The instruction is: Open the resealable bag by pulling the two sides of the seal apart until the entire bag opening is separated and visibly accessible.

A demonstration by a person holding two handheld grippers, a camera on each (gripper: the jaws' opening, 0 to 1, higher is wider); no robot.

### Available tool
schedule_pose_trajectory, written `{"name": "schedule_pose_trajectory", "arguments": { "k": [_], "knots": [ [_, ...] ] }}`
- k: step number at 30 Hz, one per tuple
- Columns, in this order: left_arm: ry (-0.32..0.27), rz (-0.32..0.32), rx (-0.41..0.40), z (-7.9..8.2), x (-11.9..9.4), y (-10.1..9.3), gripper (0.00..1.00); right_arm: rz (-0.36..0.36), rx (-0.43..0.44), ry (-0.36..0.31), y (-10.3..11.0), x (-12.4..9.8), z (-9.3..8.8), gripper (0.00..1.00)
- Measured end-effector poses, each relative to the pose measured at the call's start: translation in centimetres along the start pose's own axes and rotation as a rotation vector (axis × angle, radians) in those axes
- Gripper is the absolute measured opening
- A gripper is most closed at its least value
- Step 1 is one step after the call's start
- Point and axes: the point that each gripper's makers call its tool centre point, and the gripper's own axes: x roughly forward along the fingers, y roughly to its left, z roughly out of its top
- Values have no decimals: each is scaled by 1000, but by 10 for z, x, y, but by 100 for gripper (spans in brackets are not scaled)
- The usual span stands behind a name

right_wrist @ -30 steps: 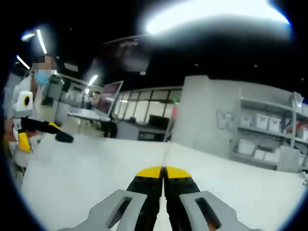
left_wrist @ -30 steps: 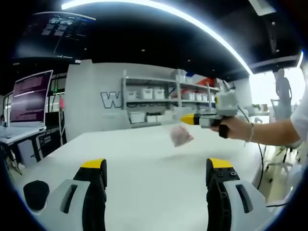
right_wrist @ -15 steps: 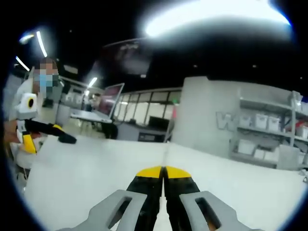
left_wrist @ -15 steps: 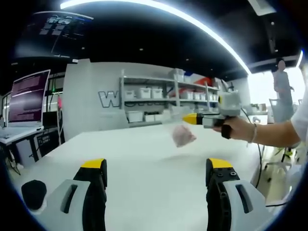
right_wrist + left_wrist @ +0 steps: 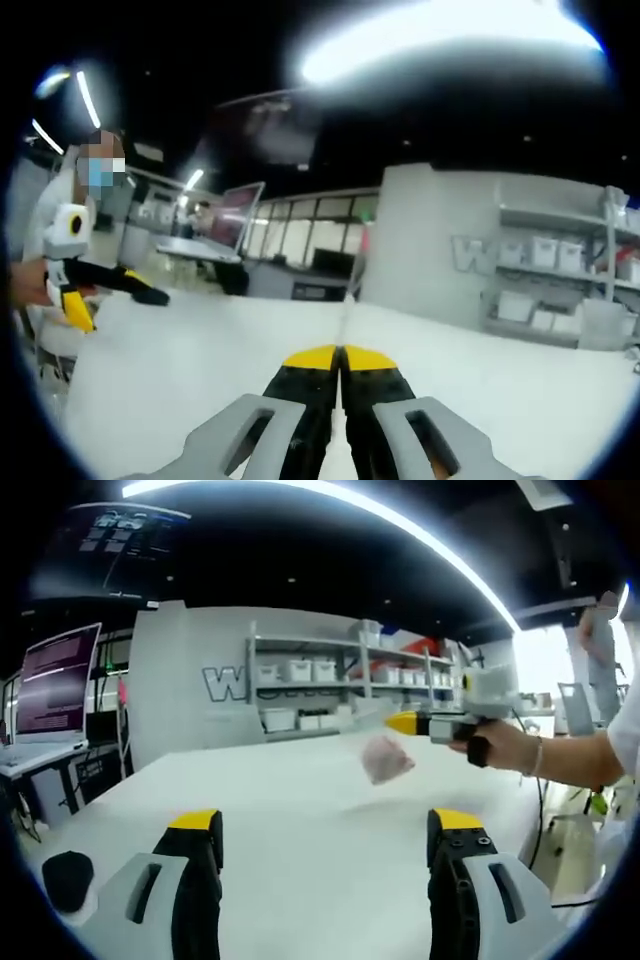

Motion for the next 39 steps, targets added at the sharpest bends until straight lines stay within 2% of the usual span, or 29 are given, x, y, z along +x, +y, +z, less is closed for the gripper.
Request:
{"name": "schedule_pose_trajectory", "arguments": {
  "k": [22, 39],
  "knots": [
    [-4, -1, -1, 0, -1, -2, 82, 11, 23, 4, 14, -20, -6, 0],
    [1, -8, 0, -2, 4, -5, 82, 27, 43, -10, 9, -28, -7, 0]
  ]
}}
